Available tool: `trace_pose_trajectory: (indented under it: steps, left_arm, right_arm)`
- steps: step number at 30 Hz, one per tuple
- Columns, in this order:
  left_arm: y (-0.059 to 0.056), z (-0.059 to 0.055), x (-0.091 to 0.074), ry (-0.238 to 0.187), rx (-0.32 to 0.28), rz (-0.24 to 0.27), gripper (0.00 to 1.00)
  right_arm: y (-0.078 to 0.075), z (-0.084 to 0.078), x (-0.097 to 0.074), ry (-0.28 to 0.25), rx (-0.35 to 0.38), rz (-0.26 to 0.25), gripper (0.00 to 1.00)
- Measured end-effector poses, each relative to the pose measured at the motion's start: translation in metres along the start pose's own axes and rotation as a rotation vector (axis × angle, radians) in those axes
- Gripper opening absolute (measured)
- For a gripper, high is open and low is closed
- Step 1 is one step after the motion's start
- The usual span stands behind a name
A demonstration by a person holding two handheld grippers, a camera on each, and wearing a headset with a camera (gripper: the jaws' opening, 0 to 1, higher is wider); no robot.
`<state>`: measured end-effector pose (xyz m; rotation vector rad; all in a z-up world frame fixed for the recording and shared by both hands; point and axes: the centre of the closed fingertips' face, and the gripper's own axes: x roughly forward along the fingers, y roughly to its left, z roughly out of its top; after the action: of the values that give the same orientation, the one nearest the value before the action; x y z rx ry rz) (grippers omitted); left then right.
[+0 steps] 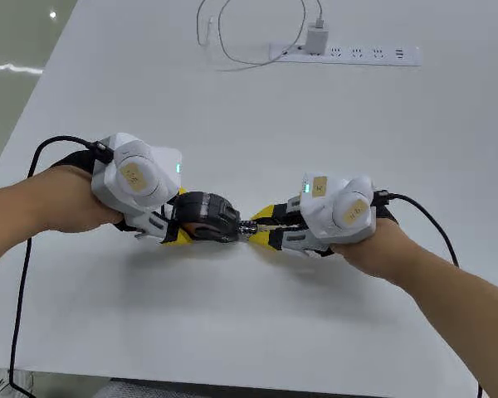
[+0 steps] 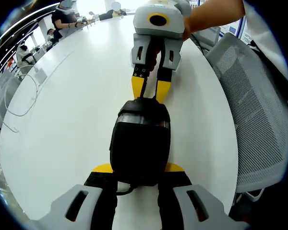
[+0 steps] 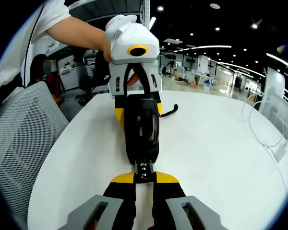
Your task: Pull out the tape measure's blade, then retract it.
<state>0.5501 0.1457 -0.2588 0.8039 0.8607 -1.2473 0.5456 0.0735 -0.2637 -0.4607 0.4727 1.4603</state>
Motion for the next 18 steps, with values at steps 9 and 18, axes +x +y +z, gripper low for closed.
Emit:
trace_pose_trajectory:
  steps: [9, 18]
  left_arm:
    - [0.0, -0.0001, 0.0003, 0.007, 0.006, -0.001, 0.27]
    - [0.0002, -0.0001, 0.0005, 0.005, 0.0, 0.0, 0.27]
  right_arm:
    - [0.0004, -0.0019, -0.001, 0.003, 0.0, 0.004, 0.08]
    - [-0.0006, -0.0079, -0.0091, 0.018, -0.002, 0.001, 0.07]
